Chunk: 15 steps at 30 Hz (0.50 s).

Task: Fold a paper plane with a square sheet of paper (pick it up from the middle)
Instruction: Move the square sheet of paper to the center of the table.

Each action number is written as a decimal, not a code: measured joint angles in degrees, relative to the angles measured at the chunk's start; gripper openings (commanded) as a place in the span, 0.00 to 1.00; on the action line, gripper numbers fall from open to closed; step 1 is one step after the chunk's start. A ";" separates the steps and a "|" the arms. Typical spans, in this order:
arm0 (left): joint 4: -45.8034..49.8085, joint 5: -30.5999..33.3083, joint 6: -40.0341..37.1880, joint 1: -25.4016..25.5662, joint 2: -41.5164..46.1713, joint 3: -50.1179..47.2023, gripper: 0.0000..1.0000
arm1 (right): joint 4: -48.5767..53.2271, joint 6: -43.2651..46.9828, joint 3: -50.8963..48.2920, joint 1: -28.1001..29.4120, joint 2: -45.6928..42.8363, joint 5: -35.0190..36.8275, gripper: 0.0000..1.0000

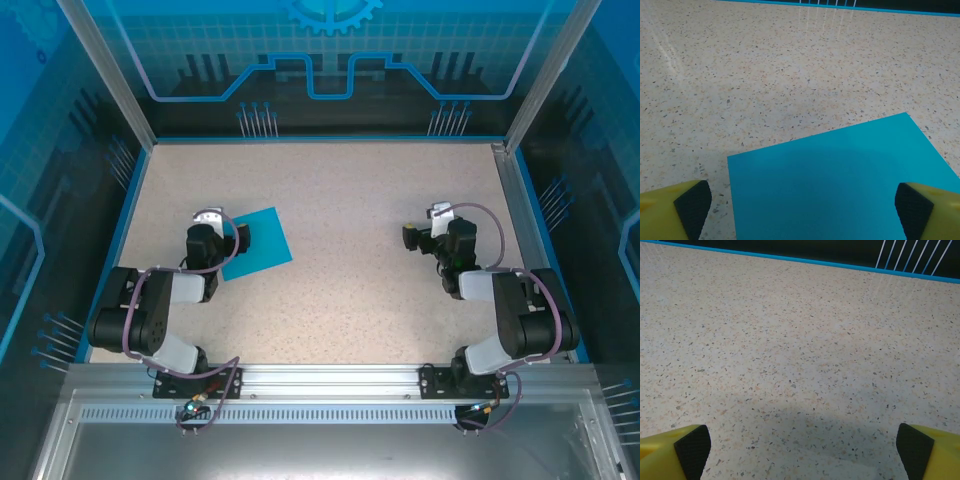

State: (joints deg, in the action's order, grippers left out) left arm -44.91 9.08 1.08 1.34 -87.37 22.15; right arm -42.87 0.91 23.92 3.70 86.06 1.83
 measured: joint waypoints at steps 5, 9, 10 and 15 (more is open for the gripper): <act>0.00 0.00 0.00 0.00 0.00 0.00 0.98 | 0.00 0.00 0.00 0.00 0.00 -0.48 1.00; 0.00 0.00 0.00 0.00 0.00 0.00 0.98 | 0.00 0.00 0.00 0.00 0.00 -0.61 1.00; 0.00 0.00 0.00 0.00 0.00 0.00 0.98 | 0.00 0.00 0.00 0.00 0.00 -0.63 0.99; 0.00 0.00 0.00 0.00 0.00 0.00 0.98 | 0.00 0.00 0.00 0.00 0.00 -0.63 0.99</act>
State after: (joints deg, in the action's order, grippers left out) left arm -44.91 9.08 1.08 1.34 -87.37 22.15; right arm -42.87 0.91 23.92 3.70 86.06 1.19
